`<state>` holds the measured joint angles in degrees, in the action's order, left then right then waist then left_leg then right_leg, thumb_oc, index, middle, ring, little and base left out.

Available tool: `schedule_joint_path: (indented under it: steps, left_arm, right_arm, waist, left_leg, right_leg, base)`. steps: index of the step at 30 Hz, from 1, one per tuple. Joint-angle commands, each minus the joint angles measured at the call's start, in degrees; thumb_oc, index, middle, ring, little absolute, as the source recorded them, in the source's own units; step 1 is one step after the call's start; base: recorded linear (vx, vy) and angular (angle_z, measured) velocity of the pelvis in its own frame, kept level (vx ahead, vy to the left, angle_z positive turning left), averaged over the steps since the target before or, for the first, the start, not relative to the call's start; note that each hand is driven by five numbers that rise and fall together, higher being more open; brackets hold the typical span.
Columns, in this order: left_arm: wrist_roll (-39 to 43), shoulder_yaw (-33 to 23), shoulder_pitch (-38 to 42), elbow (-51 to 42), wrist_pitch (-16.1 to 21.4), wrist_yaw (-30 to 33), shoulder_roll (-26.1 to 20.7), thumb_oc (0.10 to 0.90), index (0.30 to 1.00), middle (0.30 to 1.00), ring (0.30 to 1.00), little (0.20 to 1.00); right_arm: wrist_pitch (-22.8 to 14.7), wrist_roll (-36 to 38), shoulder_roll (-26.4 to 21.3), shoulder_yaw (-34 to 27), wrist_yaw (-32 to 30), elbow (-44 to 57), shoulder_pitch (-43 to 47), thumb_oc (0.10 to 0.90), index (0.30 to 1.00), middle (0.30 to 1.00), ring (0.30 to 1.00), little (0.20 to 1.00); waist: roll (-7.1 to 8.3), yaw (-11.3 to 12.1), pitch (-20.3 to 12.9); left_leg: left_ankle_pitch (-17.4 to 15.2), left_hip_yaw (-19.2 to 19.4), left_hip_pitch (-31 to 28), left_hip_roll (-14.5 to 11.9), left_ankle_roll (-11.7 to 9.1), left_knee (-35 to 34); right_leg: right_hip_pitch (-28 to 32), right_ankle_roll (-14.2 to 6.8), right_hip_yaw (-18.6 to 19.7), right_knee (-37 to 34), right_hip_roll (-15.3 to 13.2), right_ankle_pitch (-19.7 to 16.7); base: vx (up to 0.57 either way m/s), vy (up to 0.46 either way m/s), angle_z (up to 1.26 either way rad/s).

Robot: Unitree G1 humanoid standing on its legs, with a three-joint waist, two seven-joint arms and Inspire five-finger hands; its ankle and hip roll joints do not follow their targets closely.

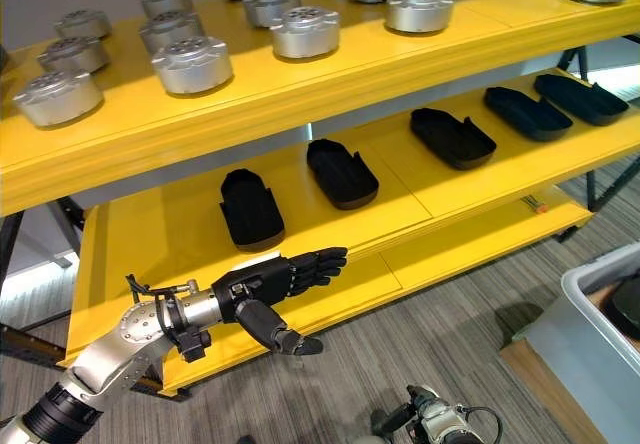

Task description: Move parts from the plastic box to the shelf.

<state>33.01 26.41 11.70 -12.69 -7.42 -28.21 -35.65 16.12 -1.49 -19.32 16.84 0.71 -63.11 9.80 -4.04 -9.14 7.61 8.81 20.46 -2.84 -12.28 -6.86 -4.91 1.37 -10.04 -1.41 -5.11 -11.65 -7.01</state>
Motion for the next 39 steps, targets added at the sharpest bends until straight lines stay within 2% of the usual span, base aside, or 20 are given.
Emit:
schedule_joint_path:
  steps: [1, 4, 6, 9, 10, 12, 14, 17, 18, 19, 20, 23, 25, 27, 29, 30, 32, 34, 37, 39]
  left_arm:
    - [3.4, -2.2, 6.2, -0.8, 4.3, 2.1, 3.7, 0.900, 1.000, 1.000, 1.000, 1.000]
    - [3.5, -2.6, 4.3, -0.3, 3.1, 3.9, 4.1, 0.900, 1.000, 1.000, 1.000, 1.000]
    - [4.0, -3.0, 3.1, 0.1, 2.0, 4.8, 4.2, 0.900, 1.000, 1.000, 1.000, 1.000]
    - [3.0, -3.4, 1.2, 0.8, 1.3, 6.2, 3.7, 0.900, 1.000, 1.000, 1.000, 1.000]
    - [2.5, -4.1, -0.6, 1.7, 1.8, 7.1, 3.1, 0.900, 1.000, 1.000, 1.000, 1.000]
    - [2.8, -5.1, -2.2, 1.8, 2.1, 7.7, 2.6, 0.900, 1.000, 1.000, 1.000, 1.000]
    - [2.4, -7.5, -5.5, 1.8, 2.8, 9.2, 1.9, 0.900, 1.000, 1.000, 1.000, 1.000]
    - [2.3, -13.2, -11.8, 2.3, 4.8, 12.7, 1.4, 0.900, 1.000, 1.000, 1.000, 1.000]
    - [2.3, -14.5, -13.3, 2.3, 5.5, 13.8, 1.4, 0.900, 1.000, 1.000, 1.000, 1.000]
    - [2.4, -15.1, -14.1, 2.2, 5.8, 14.5, 1.3, 0.900, 1.000, 1.000, 1.000, 1.000]
    - [2.3, -17.5, -16.7, 2.9, 7.8, 18.1, 1.5, 0.900, 1.000, 1.000, 1.000, 1.000]
    - [1.8, -18.2, -16.5, 4.0, 10.3, 22.4, 1.8, 0.900, 1.000, 1.000, 1.000, 1.000]
    - [3.0, -18.4, -15.6, 4.4, 11.1, 23.5, 1.9, 0.900, 1.000, 1.000, 1.000, 1.000]
    - [3.6, -18.7, -15.4, 5.4, 12.2, 25.4, 2.2, 0.900, 1.000, 1.000, 1.000, 1.000]
    - [4.5, -18.1, -16.2, 6.8, 14.0, 25.5, 3.0, 0.900, 1.000, 1.000, 1.000, 1.000]
    - [4.6, -18.0, -16.3, 7.0, 14.3, 25.1, 3.0, 0.900, 1.000, 1.000, 1.000, 1.000]
    - [4.2, -16.5, -16.3, 7.0, 14.7, 22.7, 3.2, 0.900, 1.000, 1.000, 1.000, 1.000]
    - [3.5, -14.4, -15.1, 6.5, 13.9, 19.8, 2.7, 0.900, 1.000, 1.000, 1.000, 1.000]
    - [3.5, -12.4, -13.4, 5.4, 12.3, 18.2, 1.5, 0.900, 1.000, 1.000, 1.000, 1.000]
    - [3.8, -12.4, -13.6, 4.8, 11.7, 18.4, 1.5, 0.900, 1.000, 1.000, 1.000, 1.000]
  right_arm:
    - [7.5, -0.4, -5.0, 0.9, -2.4, -8.1, -2.1, 0.900, 1.000, 1.000, 1.000, 1.000]
    - [8.8, -0.2, -5.3, -0.8, -2.3, -10.1, -2.4, 0.900, 1.000, 1.000, 1.000, 1.000]
    - [8.9, 2.1, -5.5, -2.8, -3.5, -11.4, -3.2, 0.900, 1.000, 1.000, 1.000, 1.000]
    - [8.0, 8.4, -5.9, -6.7, -7.0, -12.5, -4.4, 0.900, 1.000, 1.000, 1.000, 1.000]
    - [6.1, 14.4, -6.1, -9.8, -9.7, -12.7, -5.3, 0.900, 1.000, 1.000, 1.000, 1.000]
    - [4.3, 20.5, -6.2, -12.4, -12.1, -12.2, -5.6, 0.900, 1.000, 1.000, 1.000, 1.000]
    - [-0.2, 24.5, -7.0, -17.0, -13.6, -11.2, -6.1, 0.900, 1.000, 1.000, 1.000, 1.000]
    - [-7.0, 29.9, -9.0, -23.0, -15.7, -8.1, -5.2, 0.900, 1.000, 1.000, 1.000, 1.000]
    - [-9.3, 32.5, -9.7, -24.4, -15.0, -7.0, -4.5, 0.900, 1.000, 1.000, 1.000, 1.000]
    - [-9.8, 33.3, -10.0, -24.9, -14.3, -6.5, -4.1, 0.900, 1.000, 1.000, 1.000, 1.000]
    - [-12.8, 37.4, -11.2, -27.3, -13.9, -2.0, -1.3, 0.900, 1.000, 1.000, 1.000, 1.000]
    - [-16.4, 42.9, -11.9, -29.3, -18.4, 1.9, 0.7, 0.900, 1.000, 1.000, 1.000, 1.000]
    - [-17.3, 44.9, -12.1, -30.8, -21.2, 2.9, 1.3, 0.900, 1.000, 1.000, 1.000, 1.000]
    - [-20.0, 44.7, -12.0, -33.2, -27.2, 4.8, 1.0, 0.900, 1.000, 1.000, 1.000, 1.000]
    - [-21.2, 44.4, -11.4, -34.5, -32.6, 7.5, 0.1, 0.900, 1.000, 1.000, 1.000, 1.000]
    - [-21.5, 44.4, -11.4, -34.9, -32.9, 7.9, -0.2, 0.900, 1.000, 1.000, 1.000, 1.000]
    - [-23.0, 45.3, -11.1, -36.2, -34.2, 9.5, -1.3, 0.900, 1.000, 1.000, 1.000, 1.000]
    - [-24.2, 45.6, -10.3, -37.4, -36.3, 12.4, -3.2, 0.900, 1.000, 1.000, 1.000, 1.000]
    - [-25.9, 43.1, -8.6, -37.9, -38.9, 16.2, -5.3, 0.900, 1.000, 1.000, 1.000, 1.000]
    - [-25.9, 42.0, -8.0, -37.3, -39.1, 18.8, -6.3, 0.900, 1.000, 1.000, 1.000, 1.000]
  waist:
    - [1.90, 0.6, 2.6]
    - [2.66, 1.2, 2.8]
    - [3.15, 1.0, 3.1]
    - [3.83, 0.6, 3.2]
    - [4.32, 0.9, 3.9]
    - [4.74, 1.3, 4.2]
    - [5.11, 2.2, 4.8]
    - [5.39, 5.0, 4.7]
    - [5.65, 5.8, 4.7]
    - [5.74, 6.2, 4.7]
    - [6.26, 8.0, 4.4]
    - [6.25, 8.9, 4.4]
    - [6.16, 8.7, 4.4]
    - [6.03, 8.4, 4.3]
    - [5.49, 7.8, 4.1]
    - [5.34, 7.7, 4.1]
    - [4.51, 6.6, 4.2]
    - [3.43, 4.7, 4.6]
    - [2.65, 2.7, 5.1]
    - [2.62, 2.2, 5.2]
  left_leg:
    - [-8.0, -4.4, -6.9, 2.1, 1.7, 1.9]
    - [-10.2, -7.7, -6.9, 3.8, 2.9, 3.4]
    - [-11.3, -7.3, -7.8, 4.5, 3.7, 3.7]
    - [-12.7, -6.4, -8.4, 6.0, 4.8, 3.8]
    - [-13.9, -5.3, -9.0, 7.2, 5.6, 4.4]
    - [-14.1, -3.9, -9.0, 7.9, 5.9, 4.5]
    - [-15.0, -1.3, -9.6, 8.6, 6.4, 4.9]
    - [-17.0, 6.4, -11.2, 8.6, 6.7, 5.2]
    - [-17.2, 8.8, -11.6, 8.7, 6.8, 5.3]
    - [-17.4, 10.0, -11.9, 8.7, 6.9, 5.3]
    - [-18.2, 14.9, -12.6, 9.1, 7.9, 5.7]
    - [-19.0, 16.5, -13.0, 9.2, 8.6, 6.2]
    - [-19.9, 16.0, -12.8, 9.4, 9.0, 6.9]
    - [-20.9, 15.2, -12.7, 9.6, 9.7, 8.0]
    - [-20.6, 13.6, -13.0, 9.7, 9.7, 7.5]
    - [-20.4, 13.0, -13.0, 9.6, 9.6, 7.3]
    - [-18.9, 9.7, -12.0, 8.8, 9.1, 6.4]
    - [-17.0, 5.3, -10.9, 7.7, 8.6, 5.0]
    - [-15.1, 2.9, -10.6, 6.4, 7.8, 3.6]
    - [-14.2, 3.9, -11.0, 5.2, 6.6, 3.1]
  right_leg:
    - [0.8, 2.8, 3.0, 0.1, 4.4, 1.1]
    - [0.3, 2.2, 6.3, 0.1, 4.5, -0.2]
    - [-0.1, 1.6, 6.6, 0.1, 4.2, -1.0]
    - [-1.5, 0.4, 7.1, 0.1, 3.5, -2.5]
    - [-2.4, -0.5, 5.6, 0.1, 2.6, -3.6]
    - [-3.3, -1.0, 3.6, 0.1, 1.8, -4.4]
    - [-3.7, -1.7, -1.3, 0.1, 0.7, -5.3]
    - [-4.4, -3.2, -17.8, 0.3, -1.2, -5.8]
    - [-4.5, -3.2, -22.3, 0.5, -1.6, -6.3]
    - [-4.5, -3.1, -24.3, 0.6, -1.6, -6.5]
    - [-4.3, -1.6, -34.8, 1.4, -3.1, -7.3]
    - [-5.5, -0.5, -40.0, 3.3, -4.9, -7.8]
    - [-6.6, -0.4, -39.7, 3.8, -5.4, -7.9]
    - [-7.1, -0.1, -39.3, 5.5, -5.9, -7.5]
    - [-7.1, 0.5, -36.9, 8.2, -5.4, -5.8]
    - [-7.0, 0.4, -36.0, 8.6, -5.1, -5.4]
    - [-6.8, 0.5, -29.0, 10.3, -4.0, -2.8]
    - [-6.2, 0.4, -19.5, 12.0, -3.6, -0.4]
    - [-5.5, -0.1, -13.5, 13.2, -4.3, 1.1]
    - [-4.4, -0.3, -14.1, 12.1, -3.8, 1.7]
  base:
    - [0.00, 0.101, -0.83]
    - [0.01, 0.081, -1.16]
    - [0.00, 0.113, -0.65]
    - [-0.05, 0.148, -0.26]
    - [-0.08, 0.125, -0.43]
    - [-0.10, 0.102, -0.49]
    - [-0.10, 0.087, -0.75]
    - [-0.11, 0.082, -2.38]
    - [-0.16, 0.022, -3.40]
    - [-0.23, 0.014, -2.62]
    - [-0.19, 0.004, -1.85]
    - [-0.12, -0.026, -1.57]
    - [0.00, -0.062, -0.45]
    - [0.06, -0.131, 0.23]
    - [0.07, -0.146, 0.21]
    - [0.08, -0.169, 0.25]
    - [0.05, -0.207, 0.33]
    - [0.02, -0.222, 0.95]
    - [0.03, -0.231, 1.57]
    - [0.02, -0.225, 0.89]
